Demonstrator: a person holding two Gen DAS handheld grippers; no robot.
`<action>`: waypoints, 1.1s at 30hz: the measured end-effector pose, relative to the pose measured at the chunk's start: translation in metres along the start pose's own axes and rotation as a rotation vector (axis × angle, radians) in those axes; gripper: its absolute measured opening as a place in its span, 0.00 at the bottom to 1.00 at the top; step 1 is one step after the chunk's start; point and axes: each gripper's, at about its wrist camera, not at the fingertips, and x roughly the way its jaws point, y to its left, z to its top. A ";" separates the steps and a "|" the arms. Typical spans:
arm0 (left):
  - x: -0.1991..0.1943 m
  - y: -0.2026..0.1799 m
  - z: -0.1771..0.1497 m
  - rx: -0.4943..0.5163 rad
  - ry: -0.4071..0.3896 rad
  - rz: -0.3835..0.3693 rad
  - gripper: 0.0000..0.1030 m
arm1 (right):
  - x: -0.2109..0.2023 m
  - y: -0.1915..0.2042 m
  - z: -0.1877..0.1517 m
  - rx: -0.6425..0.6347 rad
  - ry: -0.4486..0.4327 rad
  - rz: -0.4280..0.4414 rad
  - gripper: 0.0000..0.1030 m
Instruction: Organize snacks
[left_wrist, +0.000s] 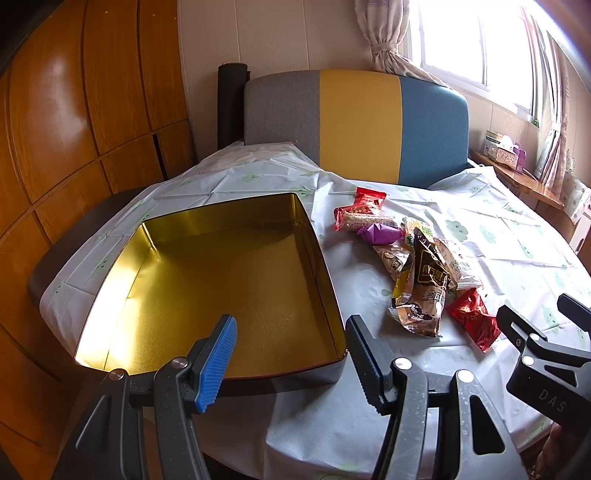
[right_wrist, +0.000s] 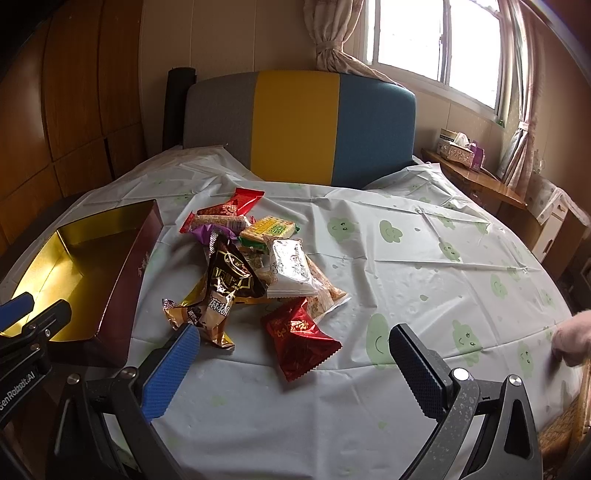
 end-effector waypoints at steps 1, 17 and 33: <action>0.000 0.000 0.000 0.001 0.000 0.000 0.60 | 0.000 0.000 0.000 0.000 -0.001 0.000 1.00; 0.000 -0.004 0.002 0.013 0.033 -0.103 0.60 | 0.010 -0.042 0.043 0.010 0.033 0.060 1.00; 0.024 -0.044 0.032 0.127 0.188 -0.355 0.57 | 0.097 -0.177 0.083 0.222 0.211 0.053 1.00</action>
